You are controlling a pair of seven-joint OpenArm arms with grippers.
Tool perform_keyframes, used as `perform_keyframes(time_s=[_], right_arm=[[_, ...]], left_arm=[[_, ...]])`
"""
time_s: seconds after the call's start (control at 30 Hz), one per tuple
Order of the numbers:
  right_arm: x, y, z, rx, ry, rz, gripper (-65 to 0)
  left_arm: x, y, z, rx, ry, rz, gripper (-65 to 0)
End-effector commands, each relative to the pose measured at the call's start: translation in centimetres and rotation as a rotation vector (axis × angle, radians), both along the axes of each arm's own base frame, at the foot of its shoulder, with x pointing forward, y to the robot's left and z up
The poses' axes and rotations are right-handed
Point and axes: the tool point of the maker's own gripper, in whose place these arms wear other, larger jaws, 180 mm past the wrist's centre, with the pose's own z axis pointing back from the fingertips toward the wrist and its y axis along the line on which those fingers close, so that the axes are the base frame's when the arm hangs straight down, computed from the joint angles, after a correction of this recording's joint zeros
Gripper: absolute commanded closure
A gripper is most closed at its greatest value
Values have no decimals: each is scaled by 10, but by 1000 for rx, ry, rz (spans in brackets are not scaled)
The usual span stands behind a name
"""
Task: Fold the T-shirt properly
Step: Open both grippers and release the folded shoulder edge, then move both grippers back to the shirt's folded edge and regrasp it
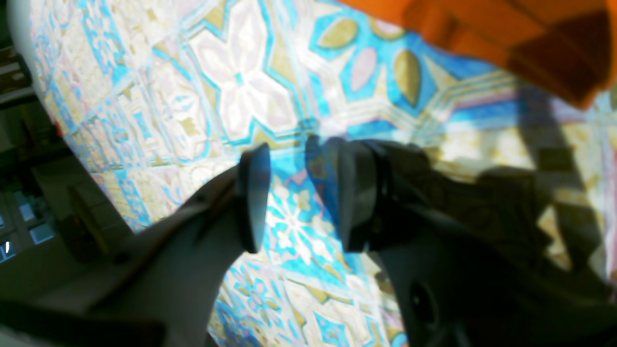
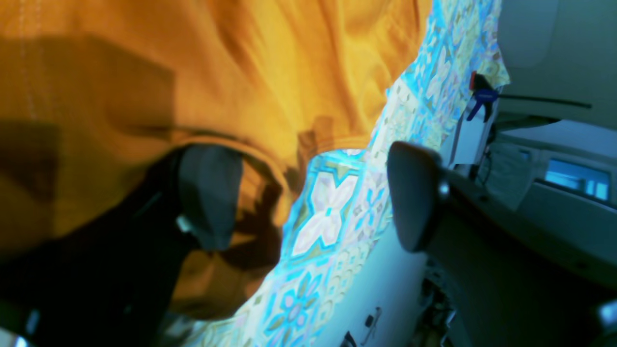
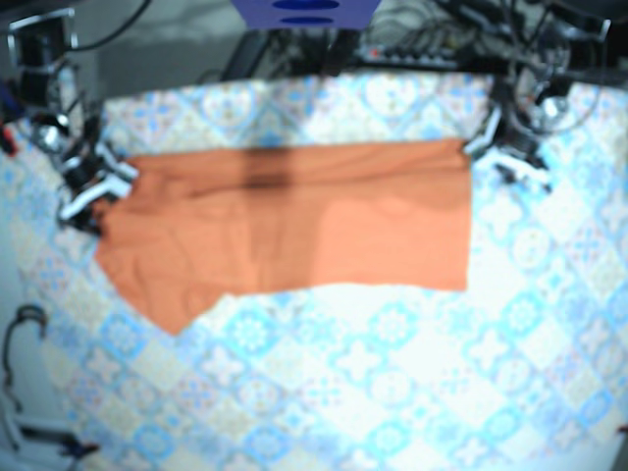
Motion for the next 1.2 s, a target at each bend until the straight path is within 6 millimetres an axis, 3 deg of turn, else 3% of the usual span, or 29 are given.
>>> perform_keyframes(time_s=[0.0,0.4,0.63,0.9,1.17], right_arm=[[2,-23,3,-61,17,-40,-470],[-2,-29,-1,-63,30,-61,-469],[-5,-40,-1,-100,40,-99,-469],[-4,-63,11,-105,5,-170,-469],[-27,-65,0,-108,47,-175,-469]], left_arm=[[8,8,10,21,-32,-1,-233],[8,7,10,20,-31,-2,-233],[7,7,9,20,-29,-5,-233],[4,9,8,23,-23,-3,-233],[1,6,6,19,-16,-6,-232]])
